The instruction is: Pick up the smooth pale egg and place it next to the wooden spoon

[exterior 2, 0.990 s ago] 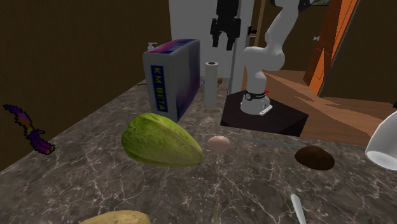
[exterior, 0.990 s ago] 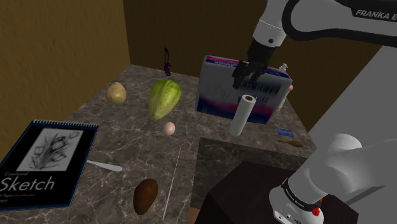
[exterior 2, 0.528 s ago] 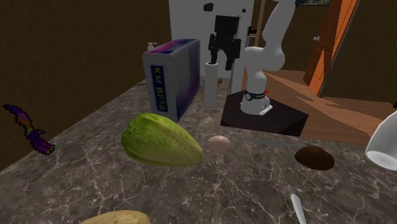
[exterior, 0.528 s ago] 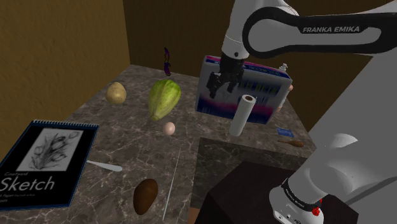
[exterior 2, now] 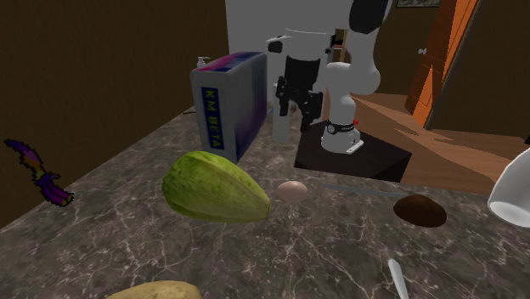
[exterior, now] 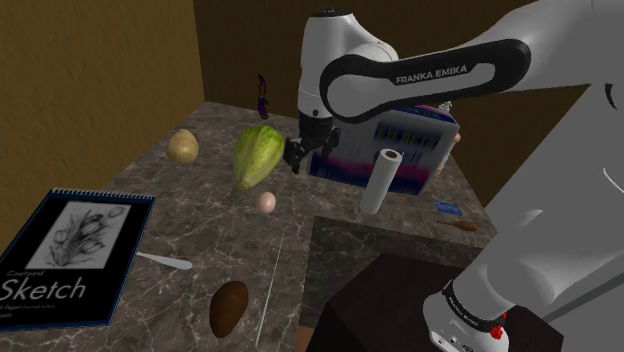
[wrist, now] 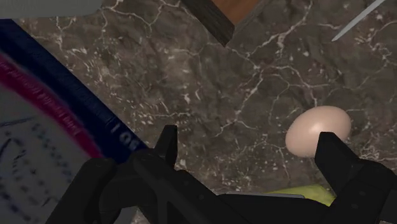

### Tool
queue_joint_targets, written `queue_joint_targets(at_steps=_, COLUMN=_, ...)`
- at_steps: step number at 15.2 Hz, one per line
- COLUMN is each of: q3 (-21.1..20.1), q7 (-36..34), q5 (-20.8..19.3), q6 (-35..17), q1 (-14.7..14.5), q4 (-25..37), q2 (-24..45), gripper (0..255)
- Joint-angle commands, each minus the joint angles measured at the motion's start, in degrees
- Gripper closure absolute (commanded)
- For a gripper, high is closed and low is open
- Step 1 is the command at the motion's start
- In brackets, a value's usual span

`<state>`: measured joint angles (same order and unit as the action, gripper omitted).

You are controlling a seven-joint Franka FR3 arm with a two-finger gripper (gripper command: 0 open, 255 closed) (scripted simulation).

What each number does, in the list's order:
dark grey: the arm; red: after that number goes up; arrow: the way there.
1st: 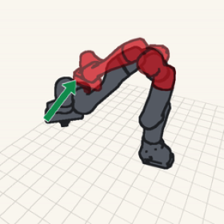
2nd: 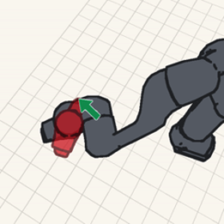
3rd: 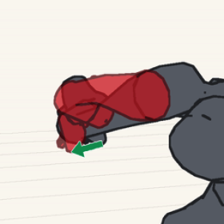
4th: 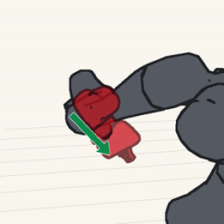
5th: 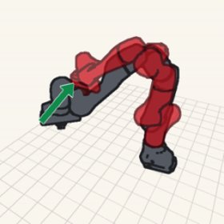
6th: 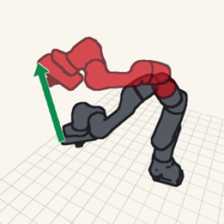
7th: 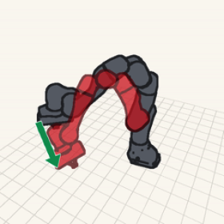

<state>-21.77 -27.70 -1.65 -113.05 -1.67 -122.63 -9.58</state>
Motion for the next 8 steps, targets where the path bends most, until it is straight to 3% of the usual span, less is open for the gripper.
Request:
queue_joint_targets(at_steps=1, q3=-1.6, q7=-3.0, q5=-2.3, q6=-1.0, q1=-0.3, q4=2.8, q2=5.2, gripper=0)
queue_joint_targets(at_steps=8, q3=-3.6, q7=-12.0, q5=-11.3, q6=-1.3, q1=-3.8, q4=14.2, q2=22.5, gripper=0)
